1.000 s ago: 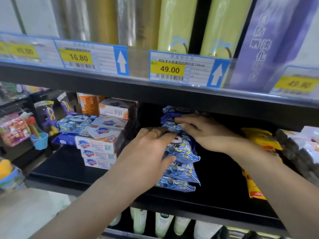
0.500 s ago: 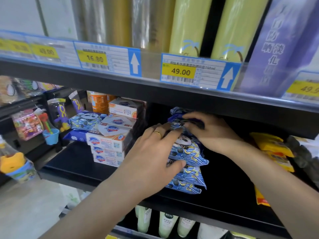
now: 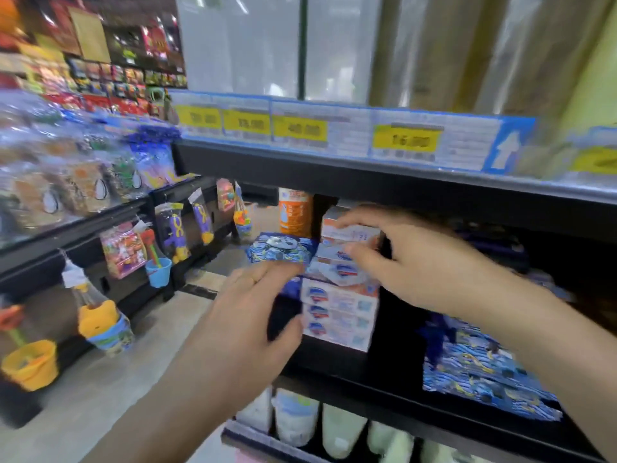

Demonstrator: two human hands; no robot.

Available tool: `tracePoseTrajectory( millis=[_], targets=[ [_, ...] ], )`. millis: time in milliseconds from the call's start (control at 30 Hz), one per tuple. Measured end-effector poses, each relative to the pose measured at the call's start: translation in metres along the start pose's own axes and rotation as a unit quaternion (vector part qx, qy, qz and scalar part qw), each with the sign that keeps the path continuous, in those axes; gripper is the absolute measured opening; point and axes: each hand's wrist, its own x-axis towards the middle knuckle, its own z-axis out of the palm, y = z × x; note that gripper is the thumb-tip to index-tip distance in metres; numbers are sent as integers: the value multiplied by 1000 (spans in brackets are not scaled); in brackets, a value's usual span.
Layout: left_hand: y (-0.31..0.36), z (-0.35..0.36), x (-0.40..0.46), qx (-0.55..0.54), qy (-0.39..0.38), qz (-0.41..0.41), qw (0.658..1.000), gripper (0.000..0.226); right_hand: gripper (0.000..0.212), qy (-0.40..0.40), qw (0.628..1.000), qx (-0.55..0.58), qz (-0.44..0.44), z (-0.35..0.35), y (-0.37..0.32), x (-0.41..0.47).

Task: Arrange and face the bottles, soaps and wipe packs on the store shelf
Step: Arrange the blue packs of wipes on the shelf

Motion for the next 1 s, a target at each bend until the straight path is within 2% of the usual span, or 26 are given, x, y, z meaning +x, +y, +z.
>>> tracePoseTrajectory(
  millis=[133,200,367,533,767,1000],
  targets=[
    [-67,-19,5,7,-10,-20,1000,56,44,-36,995,-81,-38,39,-38,59],
    [-95,-19,11,9,-30,-27,999,53,46,-73,989,-124,-15,56,-47,84],
    [-131,-2,35,37,-75,-17,996,52,56,-140,979,-135,57,93,-43,124],
    [-148,21,54,-20,-79,-7,997,50,69,-178,965,-168,100,115,-39,140],
    [-165,38,57,-66,-93,-48,992,42,74,-156,960,-200,118,133,-38,141],
    [-172,48,62,-82,-93,-38,992,67,64,-107,974,-174,98,118,-49,129]
  ],
)
